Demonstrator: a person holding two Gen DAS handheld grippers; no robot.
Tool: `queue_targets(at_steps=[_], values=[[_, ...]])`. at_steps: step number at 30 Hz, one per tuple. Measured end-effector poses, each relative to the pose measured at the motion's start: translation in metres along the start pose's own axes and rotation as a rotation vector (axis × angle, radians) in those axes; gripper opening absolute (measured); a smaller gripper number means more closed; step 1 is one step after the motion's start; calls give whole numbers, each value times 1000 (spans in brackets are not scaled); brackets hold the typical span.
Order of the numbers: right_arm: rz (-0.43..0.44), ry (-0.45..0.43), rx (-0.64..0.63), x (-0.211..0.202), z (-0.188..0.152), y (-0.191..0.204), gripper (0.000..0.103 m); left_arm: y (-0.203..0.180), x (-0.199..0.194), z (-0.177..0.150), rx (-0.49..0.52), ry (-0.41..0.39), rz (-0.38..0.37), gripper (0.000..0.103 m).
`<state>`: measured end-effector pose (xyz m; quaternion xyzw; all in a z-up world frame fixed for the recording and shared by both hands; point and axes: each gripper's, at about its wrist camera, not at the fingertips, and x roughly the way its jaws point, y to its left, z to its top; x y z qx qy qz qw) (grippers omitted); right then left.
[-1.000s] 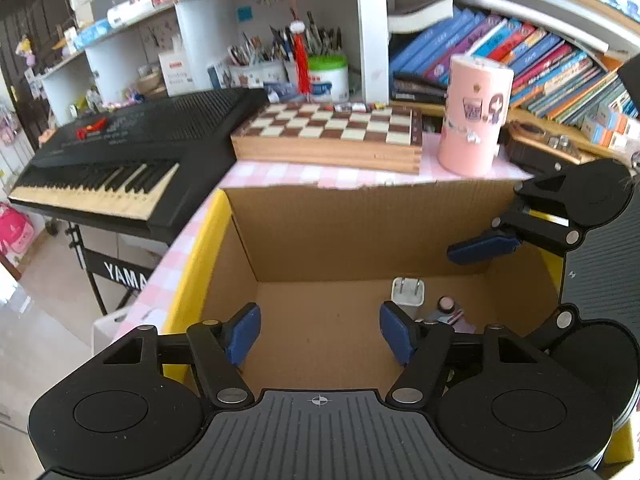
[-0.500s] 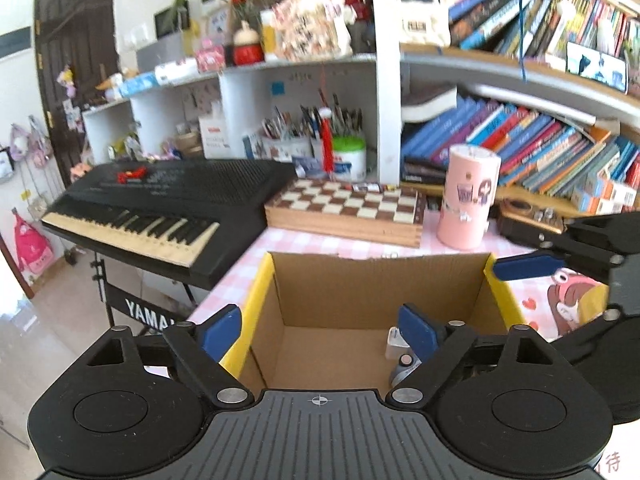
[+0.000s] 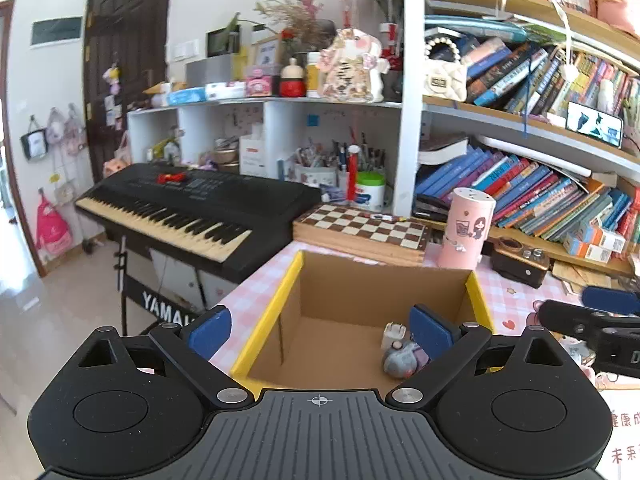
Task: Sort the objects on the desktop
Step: 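Lower the charger and toy car into the yellow box and open both grippers, then withdraw both tools from the box back toward the plush pig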
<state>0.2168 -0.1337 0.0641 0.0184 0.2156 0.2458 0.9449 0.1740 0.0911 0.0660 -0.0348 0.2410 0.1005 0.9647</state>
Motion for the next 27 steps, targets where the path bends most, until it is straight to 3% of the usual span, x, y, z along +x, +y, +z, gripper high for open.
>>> queue_targets(at_steps=[12, 20, 27], values=[[-158, -44, 14, -50, -48, 30, 74, 21, -45, -46, -23, 36, 19, 98], [-231, 0, 51, -71, -79, 56, 77, 23, -75, -71, -4, 41, -6, 98], [-284, 77, 66, -86, -107, 76, 79, 18, -92, -93, 39, 90, -79, 98]])
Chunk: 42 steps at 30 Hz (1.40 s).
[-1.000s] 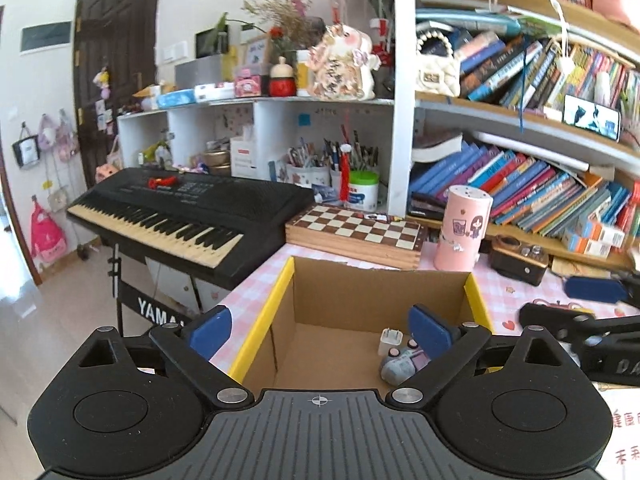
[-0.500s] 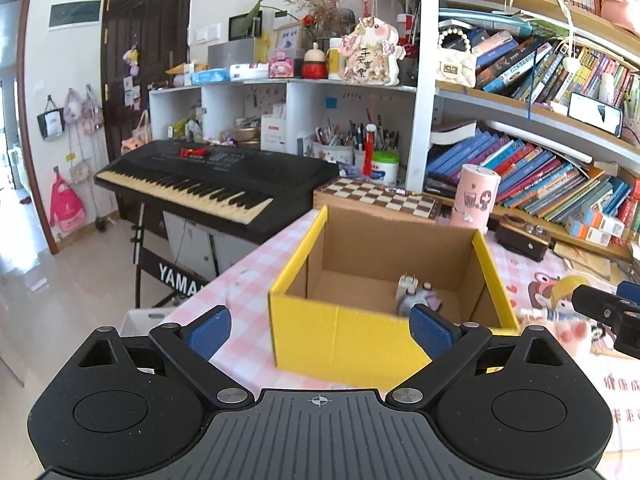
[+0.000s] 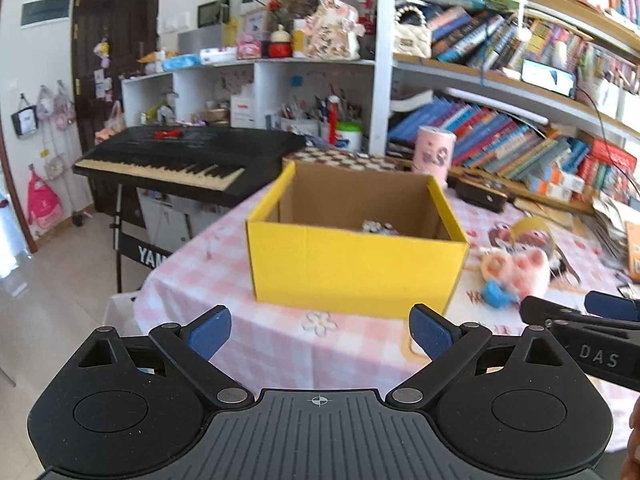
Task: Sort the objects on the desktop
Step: 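Withdraw both tools from the box back toward the plush pig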
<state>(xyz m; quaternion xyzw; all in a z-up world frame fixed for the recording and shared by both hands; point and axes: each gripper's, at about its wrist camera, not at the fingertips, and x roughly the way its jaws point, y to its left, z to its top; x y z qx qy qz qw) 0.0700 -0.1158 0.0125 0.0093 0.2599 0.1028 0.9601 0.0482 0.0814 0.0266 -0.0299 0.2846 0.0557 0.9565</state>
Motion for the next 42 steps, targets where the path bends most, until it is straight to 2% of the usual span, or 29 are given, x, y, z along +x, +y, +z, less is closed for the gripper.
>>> queue_targets(at_steps=[8, 21, 34, 42], values=[[-20, 28, 20, -20, -21, 3, 82, -3, -11, -16, 26, 33, -46, 98], [-123, 80, 71, -43, -48, -5, 83, -15, -16, -38, 80, 101, -148, 98], [-191, 106, 114, -40, -48, -34, 84, -47, 0, -32, 127, 112, -217, 98], [-215, 132, 123, -29, -42, -68, 84, -81, 16, -25, 137, 128, -240, 98]])
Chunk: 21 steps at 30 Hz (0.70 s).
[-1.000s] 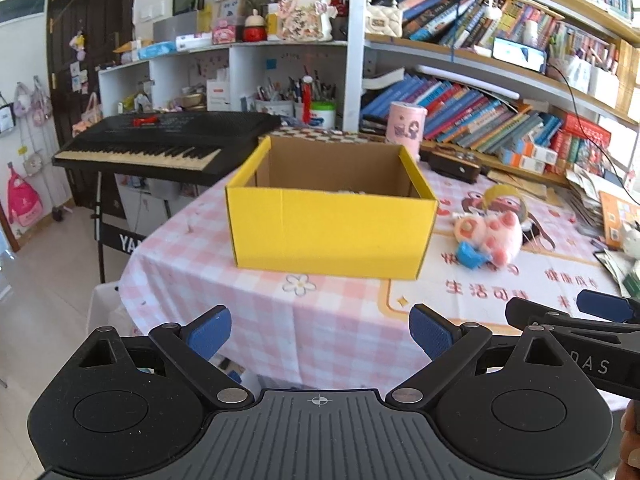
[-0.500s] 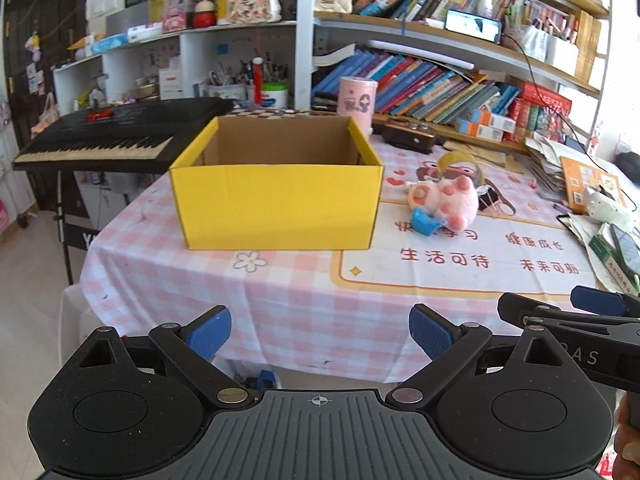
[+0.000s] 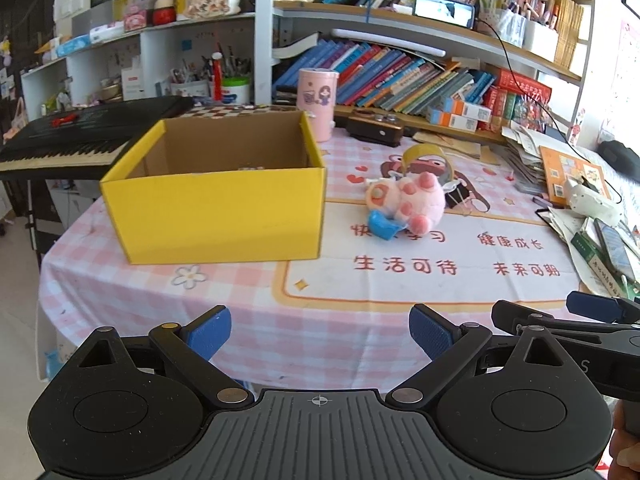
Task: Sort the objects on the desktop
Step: 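Withdraw both tools from the box back toward the plush pig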
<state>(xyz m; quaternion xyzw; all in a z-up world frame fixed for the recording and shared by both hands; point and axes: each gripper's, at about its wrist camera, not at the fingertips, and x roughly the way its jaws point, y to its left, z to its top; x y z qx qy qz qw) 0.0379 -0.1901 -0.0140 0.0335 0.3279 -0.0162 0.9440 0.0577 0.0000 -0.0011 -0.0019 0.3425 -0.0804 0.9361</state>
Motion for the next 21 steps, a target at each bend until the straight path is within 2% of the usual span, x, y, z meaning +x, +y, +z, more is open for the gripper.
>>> queue_targets(at_steps=[21], values=[[8, 70, 32, 71, 46, -96, 84, -88, 76, 43, 28, 65, 5, 98]])
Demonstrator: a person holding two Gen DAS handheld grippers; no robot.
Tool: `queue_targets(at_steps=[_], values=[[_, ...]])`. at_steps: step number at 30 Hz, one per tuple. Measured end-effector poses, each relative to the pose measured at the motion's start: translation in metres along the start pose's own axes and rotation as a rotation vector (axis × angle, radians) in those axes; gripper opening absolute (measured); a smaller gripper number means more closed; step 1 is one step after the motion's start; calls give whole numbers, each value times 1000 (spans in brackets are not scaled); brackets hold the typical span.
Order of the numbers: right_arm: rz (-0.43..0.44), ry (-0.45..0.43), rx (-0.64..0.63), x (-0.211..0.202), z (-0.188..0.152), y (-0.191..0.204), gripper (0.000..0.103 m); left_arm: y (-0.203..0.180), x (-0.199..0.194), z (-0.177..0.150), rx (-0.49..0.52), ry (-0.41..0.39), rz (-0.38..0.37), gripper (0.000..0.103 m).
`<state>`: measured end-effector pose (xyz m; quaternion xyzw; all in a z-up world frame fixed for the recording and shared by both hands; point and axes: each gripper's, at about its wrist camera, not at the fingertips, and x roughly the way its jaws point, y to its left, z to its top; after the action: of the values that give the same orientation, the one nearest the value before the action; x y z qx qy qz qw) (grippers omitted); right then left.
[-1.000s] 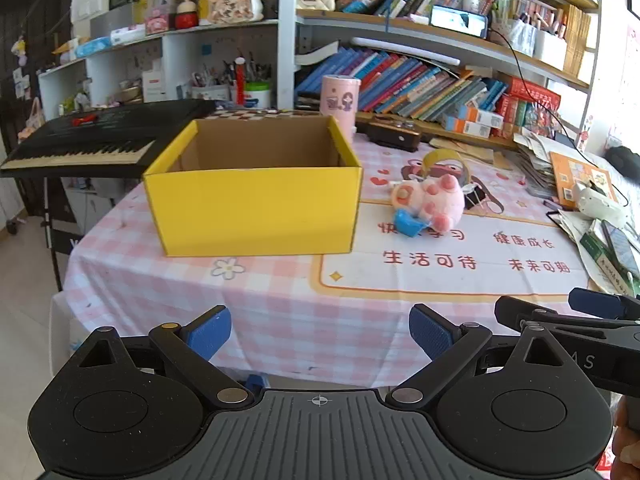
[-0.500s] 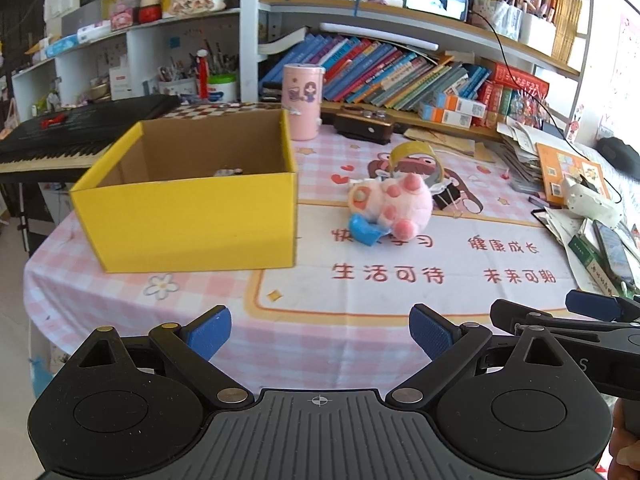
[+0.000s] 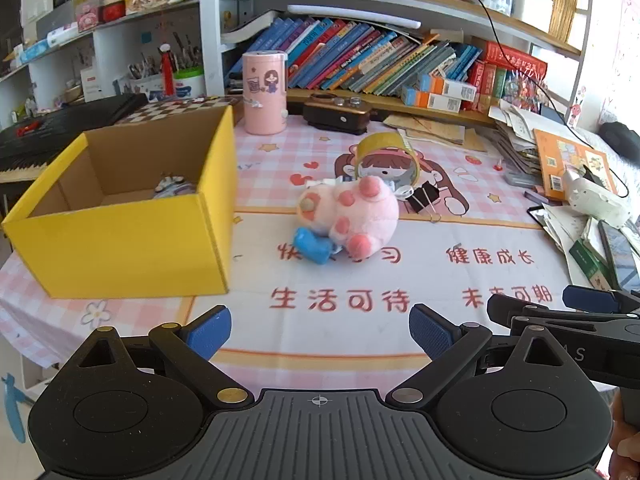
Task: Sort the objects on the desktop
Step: 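Withdraw both tools from the box back toward the plush pig, then close the right gripper on the black binder clip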
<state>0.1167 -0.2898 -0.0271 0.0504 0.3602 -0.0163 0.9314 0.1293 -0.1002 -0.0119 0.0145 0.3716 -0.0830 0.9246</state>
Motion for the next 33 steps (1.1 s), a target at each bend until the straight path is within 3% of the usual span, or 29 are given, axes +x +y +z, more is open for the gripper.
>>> queue_targets(at_steps=[8, 23, 27, 33], values=[[44, 27, 3, 30, 22, -27, 84, -18, 29, 14, -29, 50, 38, 98], [135, 48, -43, 84, 63, -41, 84, -25, 62, 36, -92, 57, 96, 97], [159, 30, -112, 109, 77, -37, 84, -28, 66, 41, -78, 59, 109, 97], [181, 44, -203, 157, 94, -33, 75, -29, 68, 41, -66, 79, 117, 97]])
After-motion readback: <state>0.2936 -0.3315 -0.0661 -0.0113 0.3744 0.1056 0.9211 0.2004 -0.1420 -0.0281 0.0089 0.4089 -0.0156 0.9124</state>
